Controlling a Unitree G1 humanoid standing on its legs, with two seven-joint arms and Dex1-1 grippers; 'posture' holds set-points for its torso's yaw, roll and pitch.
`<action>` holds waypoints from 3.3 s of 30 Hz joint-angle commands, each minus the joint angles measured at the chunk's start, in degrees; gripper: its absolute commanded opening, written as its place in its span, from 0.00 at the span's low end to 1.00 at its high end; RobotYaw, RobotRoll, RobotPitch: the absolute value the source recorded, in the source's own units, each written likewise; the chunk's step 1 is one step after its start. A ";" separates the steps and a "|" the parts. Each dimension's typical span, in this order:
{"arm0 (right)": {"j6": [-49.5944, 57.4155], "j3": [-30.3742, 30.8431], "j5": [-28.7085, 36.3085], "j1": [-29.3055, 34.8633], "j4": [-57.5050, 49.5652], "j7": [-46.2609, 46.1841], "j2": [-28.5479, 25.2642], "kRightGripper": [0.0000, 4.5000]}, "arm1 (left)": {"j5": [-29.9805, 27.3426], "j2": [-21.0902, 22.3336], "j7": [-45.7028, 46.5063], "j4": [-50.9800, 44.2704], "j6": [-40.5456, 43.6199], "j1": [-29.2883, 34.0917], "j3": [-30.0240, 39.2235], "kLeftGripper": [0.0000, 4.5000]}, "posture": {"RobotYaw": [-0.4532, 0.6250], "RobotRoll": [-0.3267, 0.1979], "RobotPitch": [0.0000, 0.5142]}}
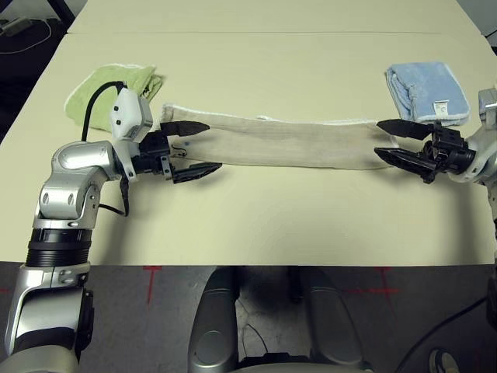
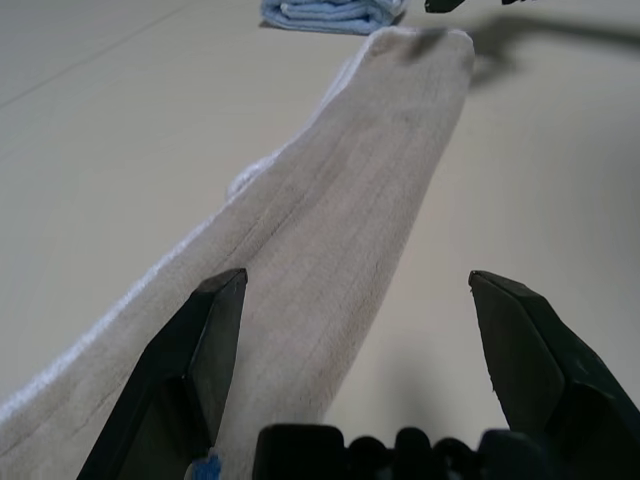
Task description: Fold the towel and set it aside.
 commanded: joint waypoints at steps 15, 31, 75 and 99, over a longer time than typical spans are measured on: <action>25.54 -1.99 9.64 10.20 -8.23 -6.53 -4.24 0.99 | -1.75 -0.59 1.61 -5.13 3.41 1.54 -1.76 1.00 | 0.44 0.62 0.58; 28.77 -4.73 9.89 6.46 -7.05 -23.26 3.25 0.99 | -1.92 -1.09 2.31 -5.30 3.99 1.01 -2.15 1.00 | 0.44 0.62 0.58; 40.01 -17.59 19.34 5.52 -5.69 -47.71 11.38 0.95 | -1.92 0.26 2.59 -6.16 5.55 1.36 -2.37 1.00 | 0.44 0.62 0.56; 35.69 -17.76 19.15 4.30 -5.16 -50.41 10.14 0.01 | -1.85 -0.11 2.75 -5.78 6.39 0.88 -2.89 1.00 | 0.43 0.62 0.57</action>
